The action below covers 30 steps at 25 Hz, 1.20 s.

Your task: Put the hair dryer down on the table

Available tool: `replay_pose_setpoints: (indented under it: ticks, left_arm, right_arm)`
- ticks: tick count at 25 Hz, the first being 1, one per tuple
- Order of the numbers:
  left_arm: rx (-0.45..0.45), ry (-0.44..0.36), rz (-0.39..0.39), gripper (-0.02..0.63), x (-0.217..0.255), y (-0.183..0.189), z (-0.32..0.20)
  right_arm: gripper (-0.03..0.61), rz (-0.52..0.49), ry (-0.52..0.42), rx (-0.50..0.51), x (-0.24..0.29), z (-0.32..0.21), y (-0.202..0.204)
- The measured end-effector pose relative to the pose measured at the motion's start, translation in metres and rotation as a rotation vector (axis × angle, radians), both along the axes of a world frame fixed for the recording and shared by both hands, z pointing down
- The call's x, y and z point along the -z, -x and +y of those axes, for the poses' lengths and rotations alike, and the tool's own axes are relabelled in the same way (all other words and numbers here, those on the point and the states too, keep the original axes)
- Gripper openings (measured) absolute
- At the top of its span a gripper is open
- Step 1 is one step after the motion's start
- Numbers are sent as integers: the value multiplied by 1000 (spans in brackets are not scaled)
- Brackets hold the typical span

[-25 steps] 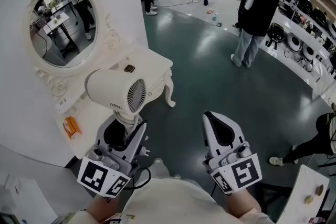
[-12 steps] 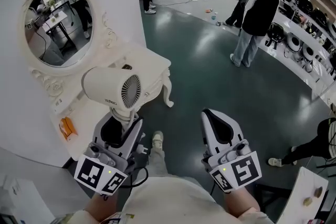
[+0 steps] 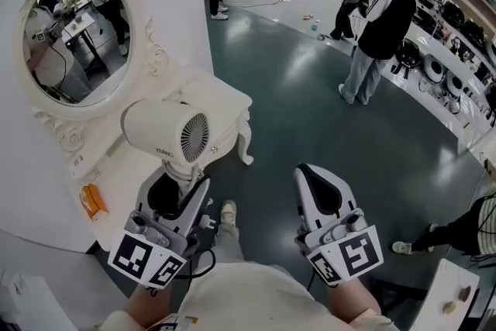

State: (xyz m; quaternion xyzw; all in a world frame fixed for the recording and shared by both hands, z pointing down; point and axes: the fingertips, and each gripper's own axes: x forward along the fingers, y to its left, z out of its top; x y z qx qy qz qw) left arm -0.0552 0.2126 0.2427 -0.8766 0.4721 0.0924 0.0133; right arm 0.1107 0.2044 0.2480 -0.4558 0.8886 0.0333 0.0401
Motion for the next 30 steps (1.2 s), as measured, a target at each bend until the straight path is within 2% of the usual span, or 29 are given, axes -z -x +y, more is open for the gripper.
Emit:
replay_pose_setpoints:
  ticks: [13,23,30]
  left_arm:
    - [-37,22,21,216,-7,36,-147]
    - [-73,40,30,217,-8,77,-277]
    - [-127,38,-5,216,-15,91,-339]
  right_arm:
    - [20,37,37,23,-13,-148,47]
    - [20,42,59,-24,-6,-278,88]
    - [20,44,53,-77,-7,-344,106]
